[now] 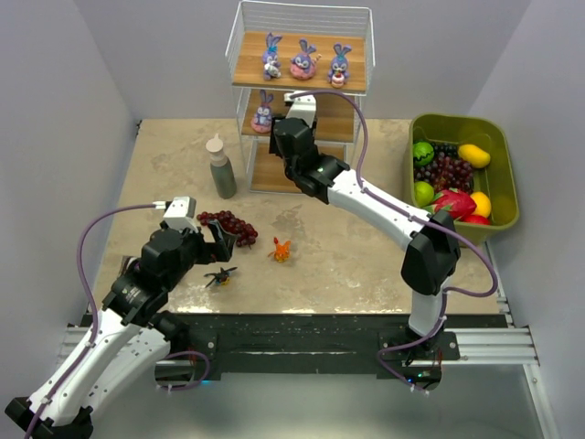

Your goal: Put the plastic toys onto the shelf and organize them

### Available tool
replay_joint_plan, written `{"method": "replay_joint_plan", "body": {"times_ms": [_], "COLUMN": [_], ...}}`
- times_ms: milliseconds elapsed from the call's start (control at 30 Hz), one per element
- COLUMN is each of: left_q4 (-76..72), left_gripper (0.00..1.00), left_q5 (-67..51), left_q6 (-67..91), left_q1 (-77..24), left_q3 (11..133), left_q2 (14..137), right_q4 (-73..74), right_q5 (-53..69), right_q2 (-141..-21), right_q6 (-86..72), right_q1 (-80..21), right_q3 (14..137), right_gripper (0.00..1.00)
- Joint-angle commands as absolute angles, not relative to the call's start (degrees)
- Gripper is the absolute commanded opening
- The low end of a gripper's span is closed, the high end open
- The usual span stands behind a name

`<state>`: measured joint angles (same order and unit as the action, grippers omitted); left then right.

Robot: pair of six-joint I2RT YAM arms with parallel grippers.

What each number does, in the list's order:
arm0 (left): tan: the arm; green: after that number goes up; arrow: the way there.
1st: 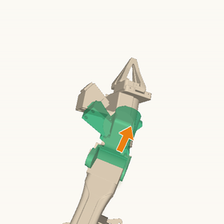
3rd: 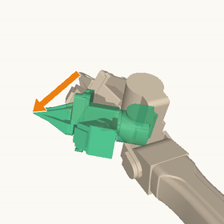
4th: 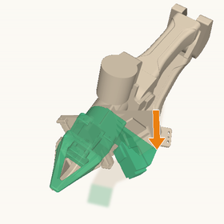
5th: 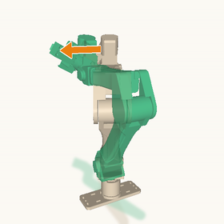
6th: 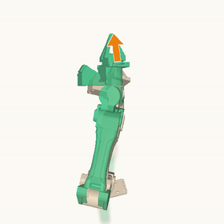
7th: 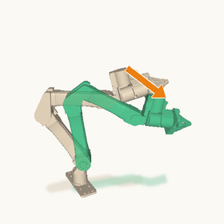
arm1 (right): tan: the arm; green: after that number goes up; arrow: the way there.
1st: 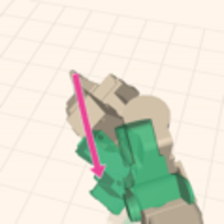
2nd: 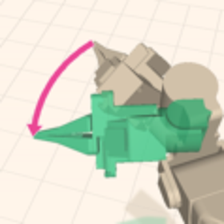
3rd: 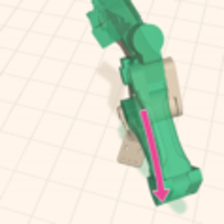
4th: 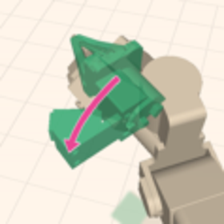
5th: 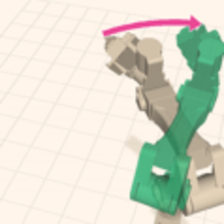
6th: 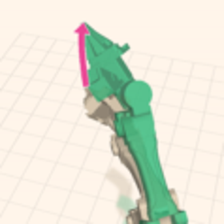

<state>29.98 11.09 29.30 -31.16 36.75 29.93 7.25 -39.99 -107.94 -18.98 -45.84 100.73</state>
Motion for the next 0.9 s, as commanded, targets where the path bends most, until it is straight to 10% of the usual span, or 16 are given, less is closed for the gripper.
{"method": "replay_joint_plan", "body": {"times_ms": [0,867], "left_q4": [27.42,27.51], "left_gripper": [0.99,0.99], "left_q5": [11.07,11.07], "left_q6": [28.12,28.12], "left_q1": [-31.11,-31.11], "left_q3": [36.47,36.39], "left_q2": [29.97,30.06], "right_q4": [2.55,3.52], "right_q5": [-43.15,-41.93], "right_q2": [-104.06,-110.65], "right_q6": [-17.75,-18.46], "right_q1": [-45.53,-42.63], "right_q3": [100.63,103.97], "right_gripper": [0.18,0.34]}}
